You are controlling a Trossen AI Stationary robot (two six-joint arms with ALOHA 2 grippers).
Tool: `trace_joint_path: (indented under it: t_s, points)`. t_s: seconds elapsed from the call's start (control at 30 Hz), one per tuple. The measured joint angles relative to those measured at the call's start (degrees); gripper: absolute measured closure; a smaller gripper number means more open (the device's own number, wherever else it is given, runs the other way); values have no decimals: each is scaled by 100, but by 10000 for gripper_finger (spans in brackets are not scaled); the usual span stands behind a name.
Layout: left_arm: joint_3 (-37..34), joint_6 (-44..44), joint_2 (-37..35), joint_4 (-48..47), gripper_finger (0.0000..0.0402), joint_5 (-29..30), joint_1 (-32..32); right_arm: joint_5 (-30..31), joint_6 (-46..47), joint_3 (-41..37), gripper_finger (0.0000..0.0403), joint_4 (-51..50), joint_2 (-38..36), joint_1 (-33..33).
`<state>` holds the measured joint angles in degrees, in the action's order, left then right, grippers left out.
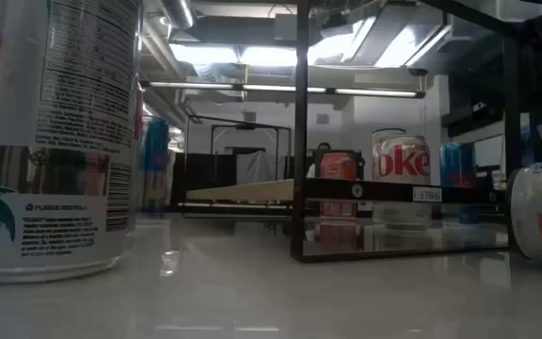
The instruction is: Place canned beverage on shelf
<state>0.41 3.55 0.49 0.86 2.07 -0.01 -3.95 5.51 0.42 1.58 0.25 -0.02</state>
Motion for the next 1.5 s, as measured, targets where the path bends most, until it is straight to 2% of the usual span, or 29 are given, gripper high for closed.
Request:
trace_joint_path:
  t_s: [1.1, 1.27, 1.5]
  points:
    - [0, 0, 2, 0, 401, 2, -2, 1, -1, 0, 402, 2, -1, -1]
    - [2, 0, 0, 1, 401, 13, -2, 291, -1, -1, 402, -7, -2, 0]
    - [0, 0, 1, 2, 401, 17, 0, 328, -1, -1, 402, 7, -1, -1]
